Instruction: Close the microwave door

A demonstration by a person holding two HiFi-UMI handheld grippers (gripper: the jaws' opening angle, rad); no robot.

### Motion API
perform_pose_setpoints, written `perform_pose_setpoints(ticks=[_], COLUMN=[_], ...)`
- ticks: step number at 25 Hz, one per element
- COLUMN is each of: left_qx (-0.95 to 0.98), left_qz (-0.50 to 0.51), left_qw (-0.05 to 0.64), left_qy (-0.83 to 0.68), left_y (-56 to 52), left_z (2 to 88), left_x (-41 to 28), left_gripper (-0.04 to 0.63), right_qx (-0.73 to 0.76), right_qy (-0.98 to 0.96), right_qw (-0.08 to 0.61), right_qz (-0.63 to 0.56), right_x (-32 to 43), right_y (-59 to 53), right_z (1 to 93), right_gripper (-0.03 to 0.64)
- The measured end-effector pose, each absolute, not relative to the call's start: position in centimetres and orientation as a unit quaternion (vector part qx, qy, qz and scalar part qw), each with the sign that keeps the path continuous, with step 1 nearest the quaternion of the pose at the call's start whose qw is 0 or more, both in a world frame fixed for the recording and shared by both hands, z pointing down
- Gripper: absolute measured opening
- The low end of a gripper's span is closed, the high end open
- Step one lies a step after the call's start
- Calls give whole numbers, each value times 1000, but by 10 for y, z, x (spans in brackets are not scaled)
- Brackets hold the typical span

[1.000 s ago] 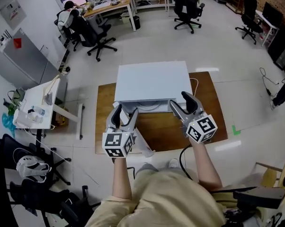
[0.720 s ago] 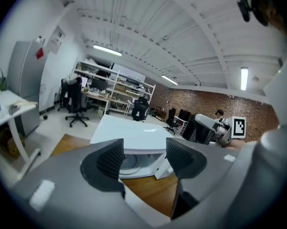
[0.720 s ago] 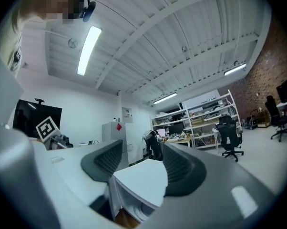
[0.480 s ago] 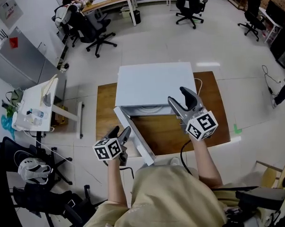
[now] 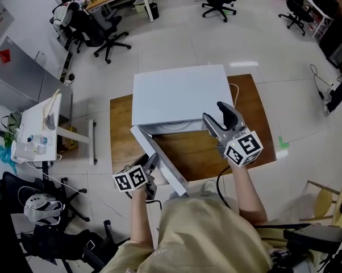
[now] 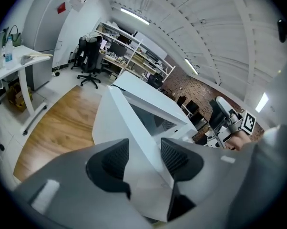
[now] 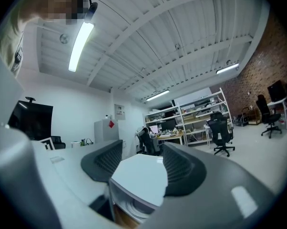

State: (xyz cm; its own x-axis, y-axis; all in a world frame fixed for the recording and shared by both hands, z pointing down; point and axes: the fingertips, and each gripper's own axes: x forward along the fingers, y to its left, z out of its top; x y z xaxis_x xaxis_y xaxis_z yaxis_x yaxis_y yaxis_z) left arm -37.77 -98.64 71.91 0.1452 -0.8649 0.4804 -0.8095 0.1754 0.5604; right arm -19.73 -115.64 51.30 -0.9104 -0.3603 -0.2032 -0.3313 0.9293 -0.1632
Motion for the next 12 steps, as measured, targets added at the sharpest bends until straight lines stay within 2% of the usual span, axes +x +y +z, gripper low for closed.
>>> perform_pose_setpoints(ticks=[12], left_qx=[616], left_qz=[-84], left_qw=[387], left_qy=[-681], left_y=[-1008], left_z=[710], left_x=[-372], left_gripper=[227], right_qx=[-215], right_qy=[967], right_qw=[122], right_qz=[-66], right_x=[-176], right_y=[-1151], right_z=[508], right_gripper=[256])
